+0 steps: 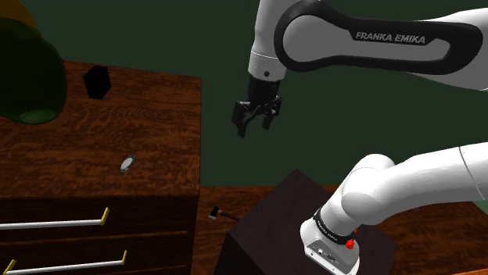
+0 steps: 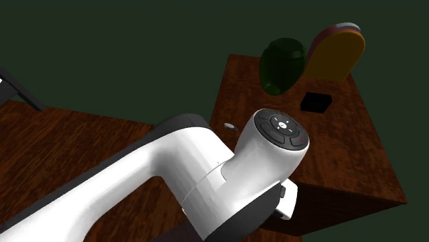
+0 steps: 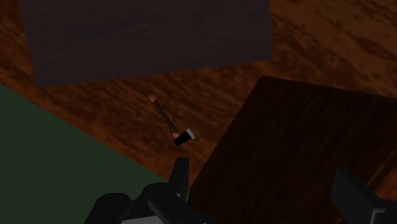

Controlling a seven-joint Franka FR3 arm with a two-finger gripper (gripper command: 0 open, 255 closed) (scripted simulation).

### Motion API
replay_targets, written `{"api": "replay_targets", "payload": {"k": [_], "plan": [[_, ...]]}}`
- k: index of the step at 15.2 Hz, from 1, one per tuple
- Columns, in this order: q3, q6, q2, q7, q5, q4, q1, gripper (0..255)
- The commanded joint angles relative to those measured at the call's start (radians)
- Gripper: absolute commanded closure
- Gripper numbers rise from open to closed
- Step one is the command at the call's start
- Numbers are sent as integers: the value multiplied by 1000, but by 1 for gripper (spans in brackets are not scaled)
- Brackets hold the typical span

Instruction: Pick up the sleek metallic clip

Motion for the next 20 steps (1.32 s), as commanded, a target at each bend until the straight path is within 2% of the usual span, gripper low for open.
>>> {"api": "replay_targets", "payload": {"k": [1,6,11,16,20], "plan": [[40,37,48,65,29,23,2,0],[133,121,191,218,65,114,-3,0],[220,200,358,379,55,234,-12,0],[289,264,549,554,-12,385,-8,0],[319,295,715,699,-99,531,21,0]]}}
